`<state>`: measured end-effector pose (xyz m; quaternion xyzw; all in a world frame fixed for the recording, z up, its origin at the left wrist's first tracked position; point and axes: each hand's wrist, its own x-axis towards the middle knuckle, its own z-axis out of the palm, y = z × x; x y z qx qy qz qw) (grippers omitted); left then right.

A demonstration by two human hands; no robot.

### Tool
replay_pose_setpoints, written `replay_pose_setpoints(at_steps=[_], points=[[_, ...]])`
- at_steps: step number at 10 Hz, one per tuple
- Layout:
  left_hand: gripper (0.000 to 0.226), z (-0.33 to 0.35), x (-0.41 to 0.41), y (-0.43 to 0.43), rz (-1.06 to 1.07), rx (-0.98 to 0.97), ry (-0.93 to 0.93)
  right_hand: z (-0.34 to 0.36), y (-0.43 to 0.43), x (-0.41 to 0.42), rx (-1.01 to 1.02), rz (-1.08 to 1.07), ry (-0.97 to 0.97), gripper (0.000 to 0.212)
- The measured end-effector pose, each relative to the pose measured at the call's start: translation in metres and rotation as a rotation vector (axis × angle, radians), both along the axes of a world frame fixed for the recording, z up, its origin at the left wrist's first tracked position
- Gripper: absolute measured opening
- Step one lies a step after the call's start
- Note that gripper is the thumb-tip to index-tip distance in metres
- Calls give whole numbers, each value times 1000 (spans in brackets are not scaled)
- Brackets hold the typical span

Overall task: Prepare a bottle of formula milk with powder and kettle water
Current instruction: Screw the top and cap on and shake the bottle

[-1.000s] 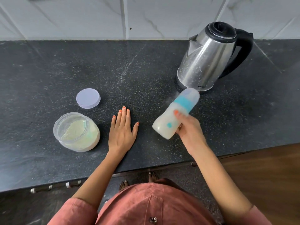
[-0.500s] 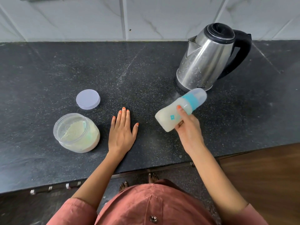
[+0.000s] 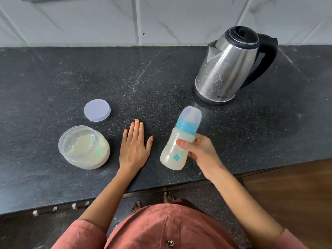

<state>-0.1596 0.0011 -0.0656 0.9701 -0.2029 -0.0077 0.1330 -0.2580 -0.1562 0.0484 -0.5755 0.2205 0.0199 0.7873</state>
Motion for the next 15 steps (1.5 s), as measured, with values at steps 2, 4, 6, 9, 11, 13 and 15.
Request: replay_pose_setpoints(at_steps=[2,4,6,9,11,13,15], points=[[76,0,-1,-1,4,-23,-5,3,-13,21,319,-415,-142,14],[78,1,0,-1,6,-14,1,1,0,6,-62,-43,-70,21],[76,0,-2,-1,7,-14,-4,2,-11,18,263,-371,-100,11],[77,-1,-1,-1,9,-14,-3,1,-17,18,329,-399,-86,15],[78,0,-1,0,5,-14,3,2,-3,-1,-76,97,-15,25],[77,-1,-1,-1,9,-19,-3,0,-17,18,329,-403,-94,13],[79,0,-1,1,7,-6,1,-4,-7,-1,-13,40,9,18]])
